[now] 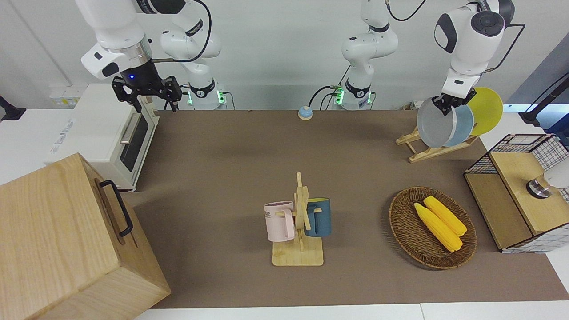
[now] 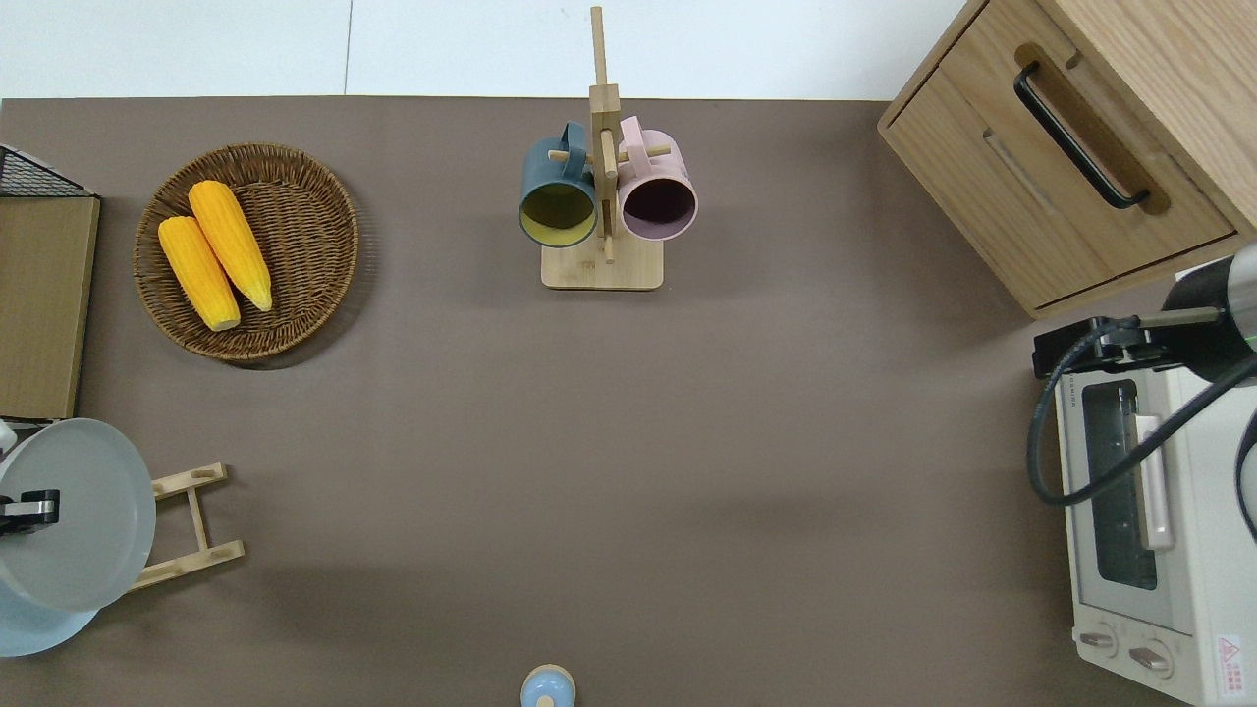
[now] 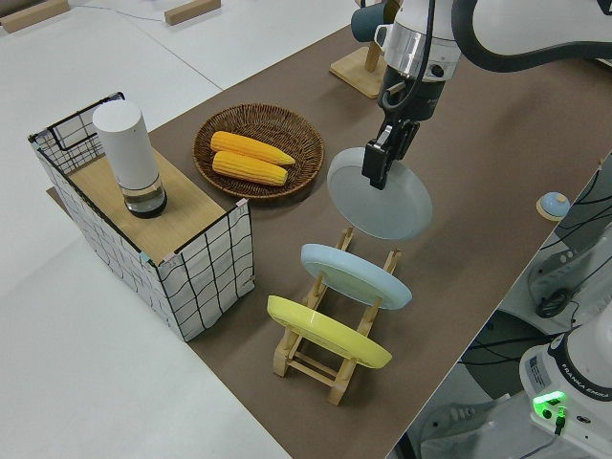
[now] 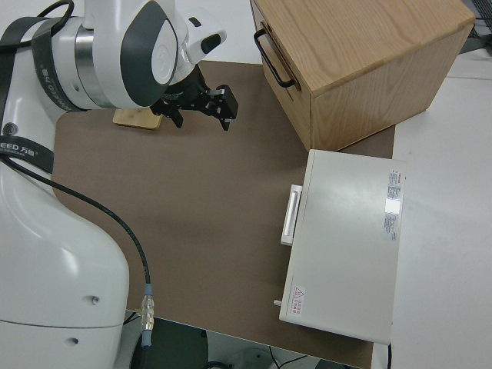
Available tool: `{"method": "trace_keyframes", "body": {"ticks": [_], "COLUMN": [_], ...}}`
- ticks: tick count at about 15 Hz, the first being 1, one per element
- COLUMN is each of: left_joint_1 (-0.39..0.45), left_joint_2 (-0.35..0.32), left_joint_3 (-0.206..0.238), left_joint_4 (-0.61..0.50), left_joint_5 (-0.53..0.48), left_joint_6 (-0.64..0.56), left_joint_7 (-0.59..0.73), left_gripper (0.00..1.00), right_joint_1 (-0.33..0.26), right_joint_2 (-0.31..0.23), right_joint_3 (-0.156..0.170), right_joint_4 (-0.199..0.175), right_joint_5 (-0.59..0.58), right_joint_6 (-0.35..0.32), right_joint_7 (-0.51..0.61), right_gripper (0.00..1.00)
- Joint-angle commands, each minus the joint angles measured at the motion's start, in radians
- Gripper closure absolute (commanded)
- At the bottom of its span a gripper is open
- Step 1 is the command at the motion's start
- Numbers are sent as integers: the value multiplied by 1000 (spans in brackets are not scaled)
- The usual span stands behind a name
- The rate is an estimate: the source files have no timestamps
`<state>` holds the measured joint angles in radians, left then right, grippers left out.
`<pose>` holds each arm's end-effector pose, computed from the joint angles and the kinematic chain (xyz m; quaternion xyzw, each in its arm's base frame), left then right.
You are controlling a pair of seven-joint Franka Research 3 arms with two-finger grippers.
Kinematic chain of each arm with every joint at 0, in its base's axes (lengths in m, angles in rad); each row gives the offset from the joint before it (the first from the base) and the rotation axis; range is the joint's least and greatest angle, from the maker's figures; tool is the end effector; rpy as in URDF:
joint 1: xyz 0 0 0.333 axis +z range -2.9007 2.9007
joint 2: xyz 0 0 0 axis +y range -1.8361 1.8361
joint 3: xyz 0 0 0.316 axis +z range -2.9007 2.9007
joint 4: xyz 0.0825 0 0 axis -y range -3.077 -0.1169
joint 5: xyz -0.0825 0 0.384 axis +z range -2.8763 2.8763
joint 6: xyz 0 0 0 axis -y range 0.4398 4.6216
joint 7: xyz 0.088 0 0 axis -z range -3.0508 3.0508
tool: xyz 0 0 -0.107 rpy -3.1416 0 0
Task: Pick gray plate from low plate rack and place it on table with left arm
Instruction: 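Lift the gray plate out of the rack with the left gripper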
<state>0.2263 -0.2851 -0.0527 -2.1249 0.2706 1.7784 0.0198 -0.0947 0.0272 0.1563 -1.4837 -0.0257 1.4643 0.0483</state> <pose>0.4539 0.1012 0.5279 -0.9888 -0.0455 0.0442 0.1347 0.5515 0.0297 0.6412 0.9997 0.0056 -0.0225 0.0119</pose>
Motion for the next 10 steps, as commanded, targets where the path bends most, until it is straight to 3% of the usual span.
{"method": "trace_keyframes", "body": {"ticks": [1,10], "left_joint_1": [-10,-8], "left_joint_2": [1,-3], "left_joint_3": [2,2], "left_joint_4": [57,74], "left_joint_5": [-108,-476], "left_joint_6": [-85,-168], "left_joint_7": [-6,-63], "left_gripper": [1000,1000], "right_joint_1": [7,7], "right_joint_2": [0,0], "right_joint_3": [-6,-6], "right_joint_4": [6,6], "right_joint_5": [3,3], "right_joint_6": [-2,-1], "right_joint_7": [4,4], "right_gripper": [17,17]}}
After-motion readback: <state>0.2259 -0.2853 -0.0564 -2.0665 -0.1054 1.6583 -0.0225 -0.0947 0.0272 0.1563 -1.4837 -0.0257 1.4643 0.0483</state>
